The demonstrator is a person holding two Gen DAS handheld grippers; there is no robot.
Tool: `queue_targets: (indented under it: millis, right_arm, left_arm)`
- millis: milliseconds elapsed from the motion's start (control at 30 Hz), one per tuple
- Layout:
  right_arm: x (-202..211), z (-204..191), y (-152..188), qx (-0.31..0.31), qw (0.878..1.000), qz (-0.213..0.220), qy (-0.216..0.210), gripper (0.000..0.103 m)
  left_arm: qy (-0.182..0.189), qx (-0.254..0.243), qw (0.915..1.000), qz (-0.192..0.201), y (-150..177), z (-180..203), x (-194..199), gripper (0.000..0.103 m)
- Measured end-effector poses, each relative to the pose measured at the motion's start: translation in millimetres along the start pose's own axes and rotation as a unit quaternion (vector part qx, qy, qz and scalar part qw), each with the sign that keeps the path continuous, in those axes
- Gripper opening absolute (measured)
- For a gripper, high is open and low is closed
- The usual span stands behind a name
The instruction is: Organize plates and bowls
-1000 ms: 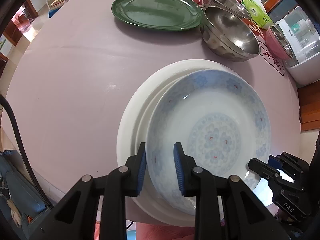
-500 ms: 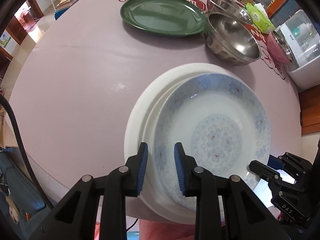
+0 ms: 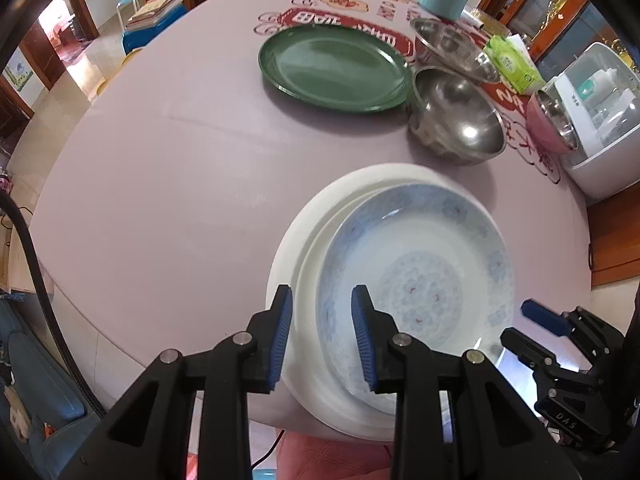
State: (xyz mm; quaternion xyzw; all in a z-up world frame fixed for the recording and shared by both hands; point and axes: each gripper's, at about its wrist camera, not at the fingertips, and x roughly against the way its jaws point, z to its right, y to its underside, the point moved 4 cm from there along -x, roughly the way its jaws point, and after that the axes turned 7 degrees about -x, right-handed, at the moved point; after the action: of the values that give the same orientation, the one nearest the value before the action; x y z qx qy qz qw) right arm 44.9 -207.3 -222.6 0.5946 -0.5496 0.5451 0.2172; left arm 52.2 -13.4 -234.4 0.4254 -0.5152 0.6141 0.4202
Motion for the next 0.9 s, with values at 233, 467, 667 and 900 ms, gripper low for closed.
queue_targets:
  millis: [233, 467, 667, 900]
  right_arm:
    - [14, 9, -8, -0.029, 0.999, 0.033, -0.005, 0.050]
    - [28, 7, -14, -0.045, 0.997, 0.063, -0.021, 0.050]
    - [36, 5, -22, -0.062, 0.994, 0.091, -0.025, 0.050]
    - [39, -2, -25, -0.095, 0.989, 0.110, -0.010, 0.050]
  left_arm:
    - [-0.006, -0.006, 0.9998, 0.019, -10, 4, 21, 0.032]
    - [-0.016, -0.016, 0.9991, 0.036, -17, 9, 41, 0.039]
    - [-0.022, -0.029, 0.9979, 0.054, -23, 5, 57, 0.049]
    - [-0.003, -0.056, 0.9962, 0.067, -35, -4, 71, 0.055]
